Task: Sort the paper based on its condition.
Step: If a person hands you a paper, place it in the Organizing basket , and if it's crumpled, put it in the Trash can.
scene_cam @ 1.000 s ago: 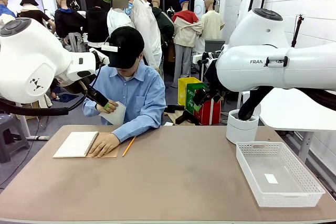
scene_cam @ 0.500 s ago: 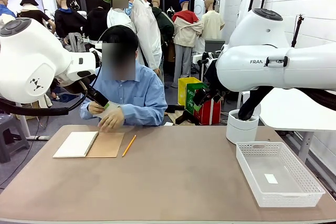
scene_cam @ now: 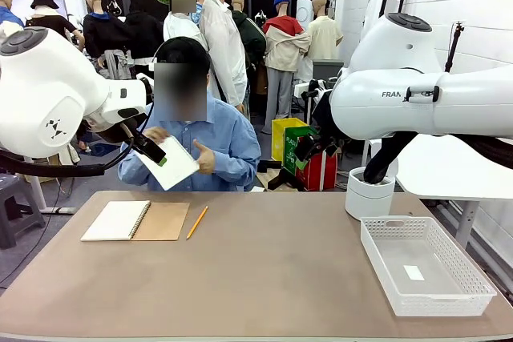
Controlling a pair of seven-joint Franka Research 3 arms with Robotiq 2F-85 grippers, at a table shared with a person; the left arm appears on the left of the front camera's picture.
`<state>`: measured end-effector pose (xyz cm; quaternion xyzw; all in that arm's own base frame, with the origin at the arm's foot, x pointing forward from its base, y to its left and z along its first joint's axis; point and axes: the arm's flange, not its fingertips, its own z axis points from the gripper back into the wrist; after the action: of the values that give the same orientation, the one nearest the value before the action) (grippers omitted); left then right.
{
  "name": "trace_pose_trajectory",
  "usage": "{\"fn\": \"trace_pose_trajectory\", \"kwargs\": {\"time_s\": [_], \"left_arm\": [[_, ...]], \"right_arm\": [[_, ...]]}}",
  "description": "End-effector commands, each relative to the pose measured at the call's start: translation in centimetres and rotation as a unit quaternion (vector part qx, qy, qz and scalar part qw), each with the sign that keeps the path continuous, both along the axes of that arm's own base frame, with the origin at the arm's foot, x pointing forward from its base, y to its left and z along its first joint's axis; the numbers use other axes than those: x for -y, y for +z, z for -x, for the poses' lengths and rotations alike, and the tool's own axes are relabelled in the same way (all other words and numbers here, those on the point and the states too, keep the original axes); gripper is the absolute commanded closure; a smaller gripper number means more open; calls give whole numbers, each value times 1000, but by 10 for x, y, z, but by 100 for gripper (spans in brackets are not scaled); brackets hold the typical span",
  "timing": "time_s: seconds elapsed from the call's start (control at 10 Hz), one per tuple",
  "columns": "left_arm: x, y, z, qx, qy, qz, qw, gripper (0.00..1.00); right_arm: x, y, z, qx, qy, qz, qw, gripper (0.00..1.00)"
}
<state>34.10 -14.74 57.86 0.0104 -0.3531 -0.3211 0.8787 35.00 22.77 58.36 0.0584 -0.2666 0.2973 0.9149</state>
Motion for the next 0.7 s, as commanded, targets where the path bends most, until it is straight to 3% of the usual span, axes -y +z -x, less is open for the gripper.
{"fn": "trace_pose_trajectory", "kwargs": {"time_s": [0.0, 0.6], "left_arm": [[0, 0, 0, 1, -1, -1, 1000, 0], [0, 0, 0, 1, -1, -1, 1000, 0]], "right_arm": [[0, -1, 0, 0, 0, 1, 1000, 0], [0, -1, 0, 0, 0, 1, 1000, 0]]}}
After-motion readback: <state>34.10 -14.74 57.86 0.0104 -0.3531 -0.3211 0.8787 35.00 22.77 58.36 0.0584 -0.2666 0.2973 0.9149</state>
